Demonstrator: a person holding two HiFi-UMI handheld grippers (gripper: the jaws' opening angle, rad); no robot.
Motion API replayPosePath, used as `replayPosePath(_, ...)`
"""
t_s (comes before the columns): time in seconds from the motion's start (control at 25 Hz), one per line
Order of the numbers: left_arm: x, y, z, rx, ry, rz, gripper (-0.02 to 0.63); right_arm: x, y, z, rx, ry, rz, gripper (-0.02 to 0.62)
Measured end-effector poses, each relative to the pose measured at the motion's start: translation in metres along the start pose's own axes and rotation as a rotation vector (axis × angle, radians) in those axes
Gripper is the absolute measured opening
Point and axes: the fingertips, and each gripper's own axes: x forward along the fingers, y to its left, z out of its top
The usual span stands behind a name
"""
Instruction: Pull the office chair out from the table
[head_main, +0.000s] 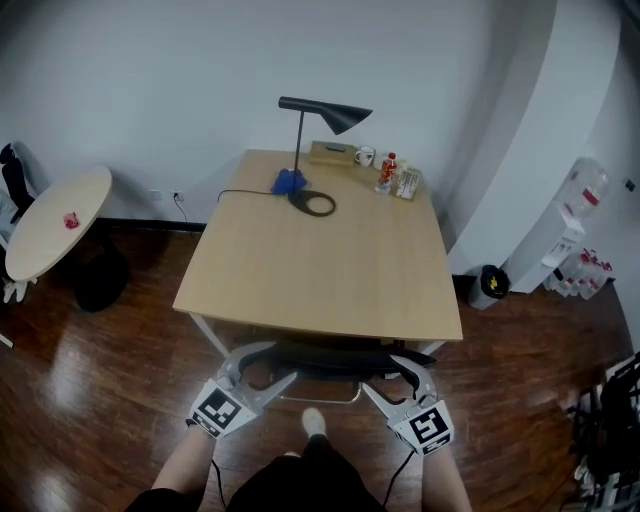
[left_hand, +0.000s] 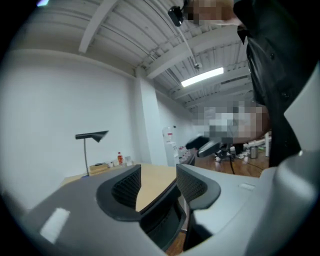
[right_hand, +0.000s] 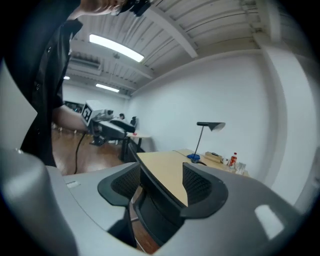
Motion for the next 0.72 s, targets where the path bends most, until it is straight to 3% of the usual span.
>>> replayPosePath(0.12, 0.024, -0.019, -0.018, 0.132, 0.151, -0.172, 0.261, 0.014, 0.005, -0.015, -0.199, 0.128, 0.090, 0.290)
replayPosePath(0.2, 0.035, -0.024, -0.033, 0.236, 0.261, -0.233, 0.273, 0.022, 0.005, -0.028, -0.289, 0.208, 0.136, 0.291)
replayPosePath(0.56, 0.056, -0.024, -0.094, 0.462, 0.581, -0.357, 0.275, 0.041, 0.009, -0.082, -0.509, 0.545, 0.324, 0.282)
replayPosePath(0.72, 0.061, -0.021, -0.111, 0.516, 0.671, -0.369, 0.273, 0.046, 0.006, -0.097, -0.533, 0.608, 0.343, 0.272)
